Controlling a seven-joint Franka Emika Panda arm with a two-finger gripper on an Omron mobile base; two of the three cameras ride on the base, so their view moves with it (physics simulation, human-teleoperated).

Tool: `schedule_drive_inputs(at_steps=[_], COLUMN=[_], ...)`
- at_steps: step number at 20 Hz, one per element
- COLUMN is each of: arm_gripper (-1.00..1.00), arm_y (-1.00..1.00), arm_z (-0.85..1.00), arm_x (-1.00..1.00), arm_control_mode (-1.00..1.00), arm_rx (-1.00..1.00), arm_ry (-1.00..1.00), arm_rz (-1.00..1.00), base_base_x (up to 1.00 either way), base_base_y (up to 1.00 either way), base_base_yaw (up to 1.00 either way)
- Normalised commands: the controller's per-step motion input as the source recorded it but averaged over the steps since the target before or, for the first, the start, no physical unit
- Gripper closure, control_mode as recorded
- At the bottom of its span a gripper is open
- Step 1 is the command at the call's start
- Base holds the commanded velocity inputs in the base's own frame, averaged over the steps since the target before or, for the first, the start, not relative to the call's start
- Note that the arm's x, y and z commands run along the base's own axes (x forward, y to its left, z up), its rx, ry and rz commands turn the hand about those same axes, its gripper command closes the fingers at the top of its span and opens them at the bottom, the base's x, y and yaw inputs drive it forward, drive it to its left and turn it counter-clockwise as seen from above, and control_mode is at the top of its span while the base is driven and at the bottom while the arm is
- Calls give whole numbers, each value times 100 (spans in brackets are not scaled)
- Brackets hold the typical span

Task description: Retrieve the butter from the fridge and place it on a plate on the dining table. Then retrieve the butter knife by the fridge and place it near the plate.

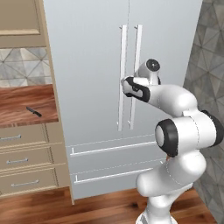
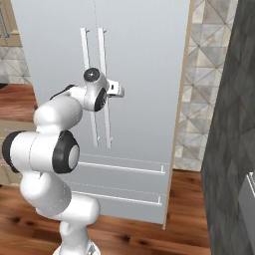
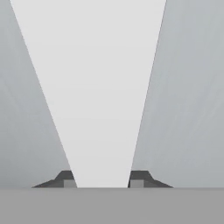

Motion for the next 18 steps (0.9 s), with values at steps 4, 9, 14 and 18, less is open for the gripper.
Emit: schedule_drive_inputs(at_steps=[4, 9, 14, 18], arm_gripper=[100, 100, 100, 100], arm_y=[-20, -46, -73, -77], arm_z=[0, 0, 0, 0], arm_x=[-45, -54, -53, -60], arm_control_mode=[-100, -100, -100, -100], arm_rx=[3, 14, 9, 2], arm_ry=[0, 0, 0, 0], arm_rz=[0, 0, 0, 0], base_base_x=[0, 0, 0, 0], base_base_y=[0, 0, 0, 0], base_base_yaw=[0, 0, 0, 0])
